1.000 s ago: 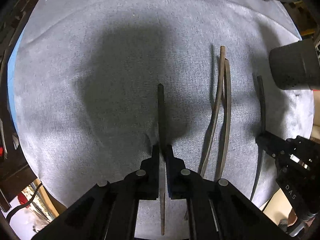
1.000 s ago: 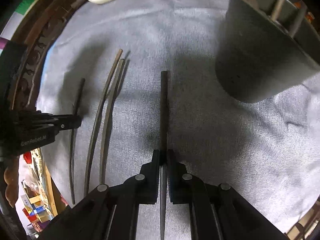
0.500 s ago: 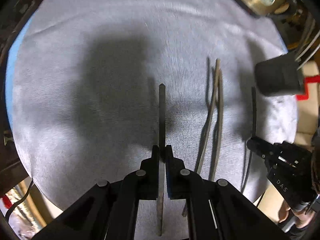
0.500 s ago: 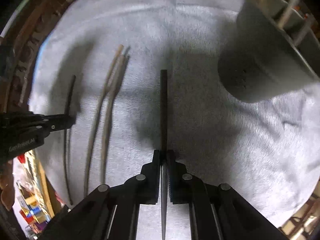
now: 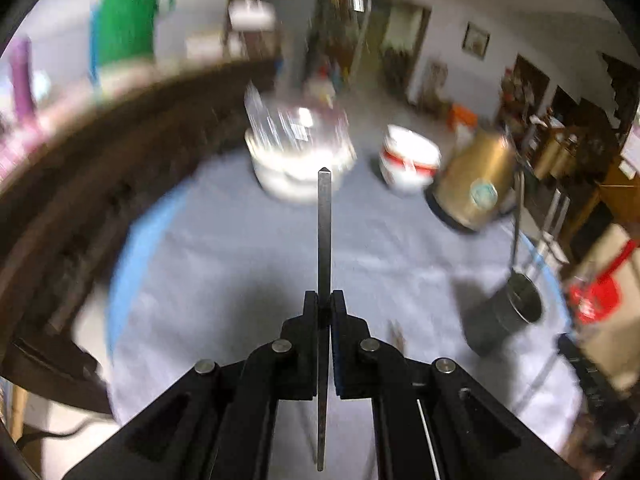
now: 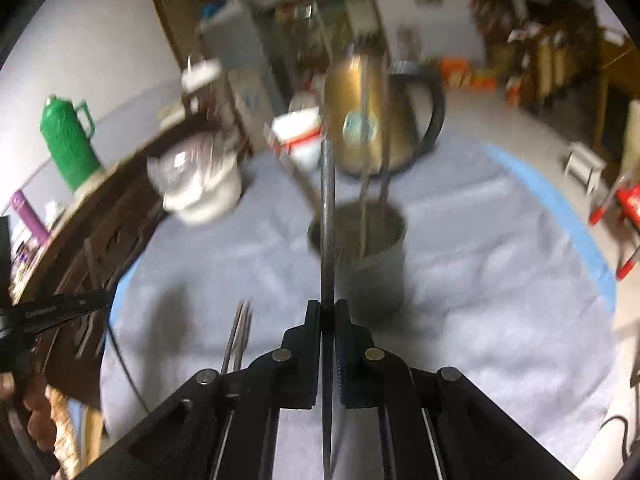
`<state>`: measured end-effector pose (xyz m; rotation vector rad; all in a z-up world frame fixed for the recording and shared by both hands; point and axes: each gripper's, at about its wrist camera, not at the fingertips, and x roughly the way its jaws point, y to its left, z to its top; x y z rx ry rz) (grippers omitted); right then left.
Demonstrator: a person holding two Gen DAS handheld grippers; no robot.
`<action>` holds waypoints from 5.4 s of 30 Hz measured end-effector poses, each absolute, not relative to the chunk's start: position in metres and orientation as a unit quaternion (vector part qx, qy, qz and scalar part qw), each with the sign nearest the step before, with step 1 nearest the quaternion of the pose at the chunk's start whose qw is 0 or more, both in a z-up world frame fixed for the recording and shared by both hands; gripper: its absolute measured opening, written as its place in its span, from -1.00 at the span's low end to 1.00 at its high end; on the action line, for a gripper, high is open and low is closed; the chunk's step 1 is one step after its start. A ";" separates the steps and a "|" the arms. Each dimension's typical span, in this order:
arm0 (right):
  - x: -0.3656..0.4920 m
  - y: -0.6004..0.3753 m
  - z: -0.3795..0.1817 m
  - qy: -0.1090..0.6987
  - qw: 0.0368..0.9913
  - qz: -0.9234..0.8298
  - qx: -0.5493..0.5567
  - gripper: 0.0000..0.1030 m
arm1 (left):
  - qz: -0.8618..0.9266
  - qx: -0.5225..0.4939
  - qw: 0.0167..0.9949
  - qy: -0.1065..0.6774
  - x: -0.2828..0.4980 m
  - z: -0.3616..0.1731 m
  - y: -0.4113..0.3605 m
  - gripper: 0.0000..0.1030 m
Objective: Organize utensils
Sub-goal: 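Lift both held chopsticks and carry them over the grey holder cup, then lower both chopsticks into the grey holder cup and open both tools, then move both open tools back over the last two chopsticks on the cloth, then close the right tool on one chopstick while the left tool grasps the last one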
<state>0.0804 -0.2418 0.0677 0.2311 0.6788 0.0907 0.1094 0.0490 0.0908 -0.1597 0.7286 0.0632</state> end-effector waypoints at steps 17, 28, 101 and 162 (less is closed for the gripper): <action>0.023 -0.243 0.073 0.240 0.969 0.019 0.051 -0.85 | 0.043 -0.065 0.962 0.263 0.042 0.094 0.047 -0.87; -0.002 -0.273 0.080 0.240 0.966 0.018 0.096 -0.85 | 0.025 -0.101 0.958 0.267 0.025 0.106 0.056 -0.87; 0.161 -0.301 0.088 0.324 0.939 0.053 0.107 -0.82 | -0.161 -0.117 0.902 0.382 0.184 0.112 -0.121 -0.88; 0.138 -0.123 -0.038 0.618 0.771 0.150 0.038 -0.84 | -0.028 -0.041 0.819 0.571 0.060 -0.019 0.051 0.61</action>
